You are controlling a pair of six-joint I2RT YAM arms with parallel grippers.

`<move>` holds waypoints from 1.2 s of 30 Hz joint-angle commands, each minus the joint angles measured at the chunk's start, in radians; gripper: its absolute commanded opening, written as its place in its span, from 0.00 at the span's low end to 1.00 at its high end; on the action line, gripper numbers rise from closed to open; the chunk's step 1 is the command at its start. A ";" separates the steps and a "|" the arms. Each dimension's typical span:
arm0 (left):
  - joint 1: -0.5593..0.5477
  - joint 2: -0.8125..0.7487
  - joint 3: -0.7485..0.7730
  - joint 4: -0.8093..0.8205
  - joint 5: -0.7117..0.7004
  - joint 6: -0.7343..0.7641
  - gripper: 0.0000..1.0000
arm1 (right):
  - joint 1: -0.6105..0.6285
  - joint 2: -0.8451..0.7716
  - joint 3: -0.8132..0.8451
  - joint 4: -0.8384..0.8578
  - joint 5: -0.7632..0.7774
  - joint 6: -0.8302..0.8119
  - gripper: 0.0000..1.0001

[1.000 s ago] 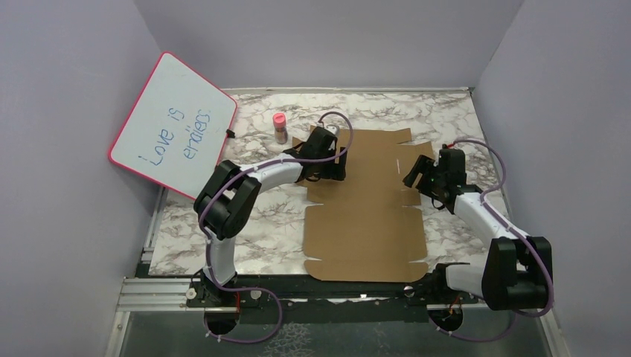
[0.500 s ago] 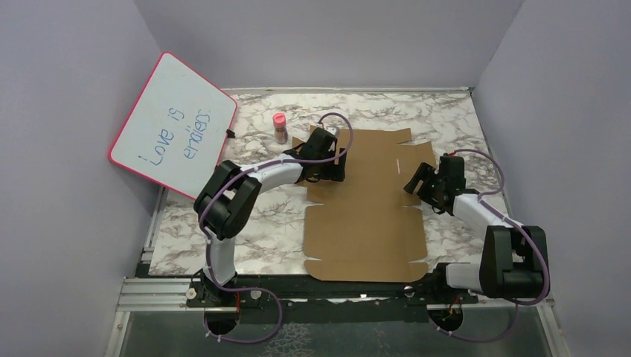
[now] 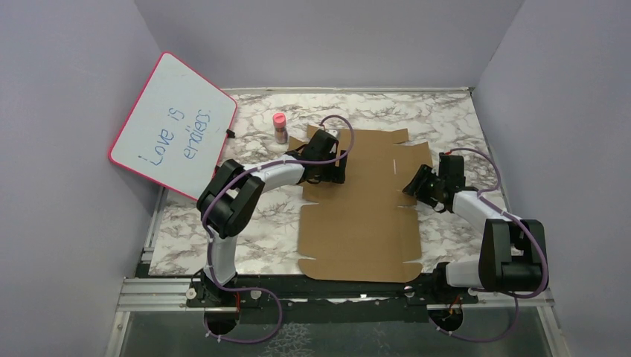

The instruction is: Fold the paper box

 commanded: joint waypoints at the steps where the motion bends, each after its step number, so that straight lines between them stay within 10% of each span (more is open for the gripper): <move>1: -0.009 0.022 0.015 0.004 0.018 -0.010 0.82 | 0.001 -0.036 0.051 -0.029 -0.092 -0.027 0.52; 17: -0.020 0.051 0.029 0.004 0.028 -0.019 0.82 | 0.080 -0.047 0.125 -0.120 -0.094 -0.095 0.19; 26: -0.021 0.048 0.027 0.001 0.021 -0.010 0.82 | 0.081 -0.033 0.106 -0.130 0.126 -0.038 0.49; 36: -0.021 0.057 0.027 -0.001 0.022 -0.007 0.82 | 0.080 0.061 0.087 -0.094 0.106 -0.028 0.57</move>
